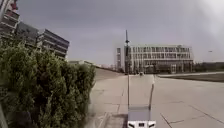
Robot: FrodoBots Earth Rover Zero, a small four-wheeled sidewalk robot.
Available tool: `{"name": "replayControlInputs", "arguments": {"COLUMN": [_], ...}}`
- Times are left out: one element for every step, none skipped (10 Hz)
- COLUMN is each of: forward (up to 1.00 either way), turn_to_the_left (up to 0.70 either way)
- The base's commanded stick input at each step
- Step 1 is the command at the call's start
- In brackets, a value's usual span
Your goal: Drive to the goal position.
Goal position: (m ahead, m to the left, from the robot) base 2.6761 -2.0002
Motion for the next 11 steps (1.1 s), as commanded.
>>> {"name": "replayControlInputs", "arguments": {"forward": [0.00,0.00,0.00,0.00,0.00,0.00,0.00,0.00,0.00,0.00,0.00], "turn_to_the_left": [0.00,0.00,0.00,0.00,-0.20,-0.45,-0.45,-0.45,-0.45,-0.45,-0.45]}}
